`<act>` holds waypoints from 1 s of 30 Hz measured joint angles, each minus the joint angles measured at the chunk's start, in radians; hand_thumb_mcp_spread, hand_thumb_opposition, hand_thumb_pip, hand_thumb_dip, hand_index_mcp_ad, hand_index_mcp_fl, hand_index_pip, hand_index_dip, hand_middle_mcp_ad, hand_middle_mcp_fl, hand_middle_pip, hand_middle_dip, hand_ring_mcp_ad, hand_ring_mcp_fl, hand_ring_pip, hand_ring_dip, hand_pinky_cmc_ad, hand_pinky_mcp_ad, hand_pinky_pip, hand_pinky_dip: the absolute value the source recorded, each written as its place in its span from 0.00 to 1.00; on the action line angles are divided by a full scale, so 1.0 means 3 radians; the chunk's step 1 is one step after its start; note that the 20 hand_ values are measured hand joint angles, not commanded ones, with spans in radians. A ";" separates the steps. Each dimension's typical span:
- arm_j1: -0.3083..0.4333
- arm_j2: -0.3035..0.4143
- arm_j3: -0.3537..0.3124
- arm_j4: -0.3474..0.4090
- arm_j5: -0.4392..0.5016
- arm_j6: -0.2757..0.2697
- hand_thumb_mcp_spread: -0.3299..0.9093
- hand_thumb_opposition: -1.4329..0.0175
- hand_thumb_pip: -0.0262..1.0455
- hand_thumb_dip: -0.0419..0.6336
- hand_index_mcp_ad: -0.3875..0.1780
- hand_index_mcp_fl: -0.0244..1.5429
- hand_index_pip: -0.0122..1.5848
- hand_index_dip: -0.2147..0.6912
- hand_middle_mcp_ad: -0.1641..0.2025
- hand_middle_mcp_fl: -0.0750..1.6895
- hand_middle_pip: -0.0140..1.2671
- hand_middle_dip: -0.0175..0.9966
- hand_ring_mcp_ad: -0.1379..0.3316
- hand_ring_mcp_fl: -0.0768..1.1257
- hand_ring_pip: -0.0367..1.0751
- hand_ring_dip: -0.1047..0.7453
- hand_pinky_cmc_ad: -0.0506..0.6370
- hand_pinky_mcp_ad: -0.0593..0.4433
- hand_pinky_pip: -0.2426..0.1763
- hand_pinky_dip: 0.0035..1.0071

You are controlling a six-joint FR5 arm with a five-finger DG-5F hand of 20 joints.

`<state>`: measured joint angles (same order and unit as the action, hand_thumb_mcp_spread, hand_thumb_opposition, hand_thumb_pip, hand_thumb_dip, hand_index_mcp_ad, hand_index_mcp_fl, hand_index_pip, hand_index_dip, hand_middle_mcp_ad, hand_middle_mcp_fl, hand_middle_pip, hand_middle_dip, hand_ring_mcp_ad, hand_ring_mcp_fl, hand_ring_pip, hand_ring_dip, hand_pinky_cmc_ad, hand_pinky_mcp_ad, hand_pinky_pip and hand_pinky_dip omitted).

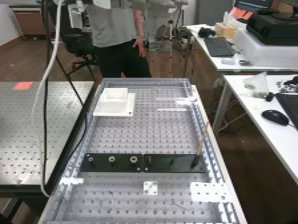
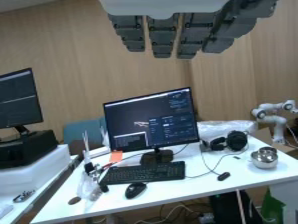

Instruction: Grab the chopstick and place it in the clear container

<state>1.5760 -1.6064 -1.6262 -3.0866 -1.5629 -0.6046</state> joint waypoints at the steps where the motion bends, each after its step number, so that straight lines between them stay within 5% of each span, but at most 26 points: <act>1: -0.0001 -0.0002 -0.0007 0.0005 -0.0007 0.0005 0.26 0.98 0.06 0.07 0.69 0.02 0.02 0.25 0.67 0.04 0.02 0.05 0.44 0.08 0.05 0.14 0.14 0.23 0.55 0.01; 3: -0.0002 -0.0009 -0.0033 0.0039 0.0005 0.0042 0.26 0.97 0.06 0.07 0.69 0.02 0.02 0.25 0.65 0.04 0.02 0.05 0.43 0.08 0.05 0.14 0.14 0.23 0.55 0.01; 6: -0.0008 -0.0023 -0.0093 0.0098 0.0066 0.0100 0.33 0.76 0.23 0.07 0.78 0.01 0.02 0.25 0.65 0.05 0.04 0.05 0.44 0.08 0.05 0.15 0.13 0.24 0.55 0.02; 11: -0.0030 -0.0065 -0.0197 0.0260 0.0044 0.0295 0.35 0.59 0.26 0.07 0.81 0.01 0.02 0.25 0.65 0.05 0.08 0.05 0.62 0.07 0.10 0.14 0.29 0.51 0.51 0.08; 18: -0.0097 -0.0239 -0.0420 0.0675 0.0049 0.0693 0.36 0.55 0.29 0.07 0.85 0.01 0.04 0.25 0.73 0.04 0.10 0.05 0.77 0.07 0.10 0.12 0.44 0.57 0.44 0.11; 25: -0.0147 -0.0403 -0.0524 0.0913 0.0113 0.1005 0.37 0.53 0.32 0.07 0.86 0.01 0.04 0.25 0.72 0.04 0.10 0.05 0.78 0.08 0.10 0.12 0.47 0.57 0.32 0.11; 30: -0.0196 -0.0557 -0.0697 0.1420 0.0252 0.1456 0.39 0.53 0.36 0.07 0.86 0.01 0.04 0.27 0.73 0.04 0.11 0.05 0.81 0.08 0.10 0.12 0.47 0.58 0.32 0.12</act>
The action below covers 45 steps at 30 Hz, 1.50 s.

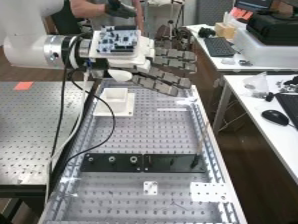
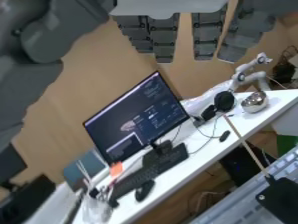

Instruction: Grab the chopstick and place it in the clear container

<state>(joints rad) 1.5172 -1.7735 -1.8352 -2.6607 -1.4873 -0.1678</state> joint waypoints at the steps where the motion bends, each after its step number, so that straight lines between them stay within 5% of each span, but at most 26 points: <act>1: -0.0006 -0.0019 -0.0030 0.0091 0.0040 0.0068 0.39 0.53 0.39 0.07 0.86 0.01 0.04 0.29 0.73 0.04 0.11 0.06 0.81 0.08 0.10 0.13 0.47 0.58 0.31 0.12; 9: -0.0068 -0.0269 -0.0161 0.0536 0.0407 0.0524 0.43 0.53 0.52 0.07 0.87 0.02 0.05 0.45 0.75 0.11 0.12 0.16 0.81 0.06 0.10 0.12 0.47 0.58 0.31 0.15; 18: -0.0129 -0.0564 -0.0211 0.0979 0.0881 0.1034 0.47 0.50 0.67 0.23 0.77 0.06 0.07 0.55 0.74 0.17 0.12 0.40 0.81 0.06 0.10 0.13 0.48 0.59 0.28 0.18; 24: -0.0148 -0.0712 -0.0164 0.1128 0.1042 0.1219 0.52 0.48 0.78 0.45 0.70 0.11 0.32 0.50 0.74 0.22 0.12 0.52 0.80 0.08 0.11 0.24 0.50 0.60 0.28 0.21; 34: -0.0182 -0.0929 0.0083 0.1061 0.1041 0.1318 0.53 0.43 0.80 0.55 0.65 0.18 0.59 0.40 0.75 0.25 0.16 0.55 0.78 0.13 0.11 0.32 0.51 0.60 0.29 0.21; 45: -0.0198 -0.1220 0.0446 0.0712 0.0927 0.1519 0.53 0.44 0.78 0.54 0.64 0.09 0.57 0.37 0.74 0.32 0.24 0.55 0.74 0.21 0.12 0.37 0.51 0.60 0.28 0.21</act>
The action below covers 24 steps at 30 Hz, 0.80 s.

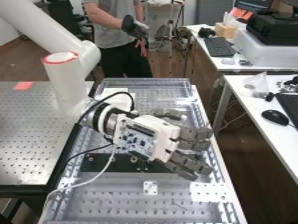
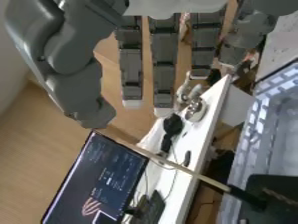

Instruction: Grab the chopstick and place it in the clear container

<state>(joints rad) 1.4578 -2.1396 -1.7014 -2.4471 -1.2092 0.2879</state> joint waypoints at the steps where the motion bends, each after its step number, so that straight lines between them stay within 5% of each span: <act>1: 0.0001 -0.0012 0.0012 -0.0012 -0.0001 0.0016 0.54 0.44 0.77 0.54 0.64 0.09 0.56 0.37 0.74 0.33 0.25 0.55 0.75 0.21 0.12 0.38 0.51 0.60 0.29 0.21; 12: 0.0042 -0.0203 0.0172 -0.0037 0.0107 0.0255 0.58 0.44 0.75 0.55 0.64 0.09 0.63 0.37 0.75 0.37 0.36 0.58 0.71 0.28 0.12 0.47 0.48 0.61 0.29 0.19; 24: 0.0069 -0.0286 0.0301 -0.0095 0.0153 0.0262 0.61 0.42 0.70 0.56 0.59 0.14 0.75 0.35 0.72 0.38 0.42 0.62 0.64 0.32 0.12 0.55 0.48 0.61 0.29 0.17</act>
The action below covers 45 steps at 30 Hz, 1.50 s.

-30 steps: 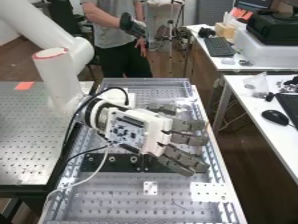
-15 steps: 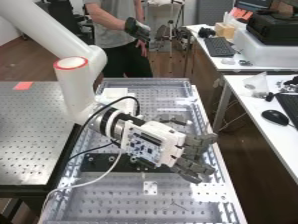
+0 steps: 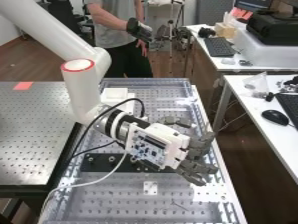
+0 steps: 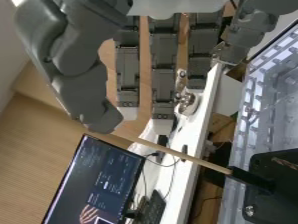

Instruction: Grab the chopstick and place it in the clear container

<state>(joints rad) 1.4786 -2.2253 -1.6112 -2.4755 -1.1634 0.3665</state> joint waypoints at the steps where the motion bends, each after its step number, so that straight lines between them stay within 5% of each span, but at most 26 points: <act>1: 0.0001 -0.0002 0.0006 -0.0006 -0.0004 -0.0005 0.61 0.42 0.70 0.56 0.59 0.14 0.75 0.35 0.72 0.37 0.42 0.62 0.64 0.32 0.11 0.55 0.48 0.61 0.29 0.17; 45: 0.0043 -0.0139 0.0247 -0.0139 0.0091 -0.0107 0.72 0.42 0.55 0.52 0.53 0.22 0.85 0.35 0.66 0.41 0.51 0.71 0.54 0.43 0.11 0.69 0.43 0.61 0.43 0.17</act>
<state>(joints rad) 1.4916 -2.2671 -1.5372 -2.5173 -1.1360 0.3344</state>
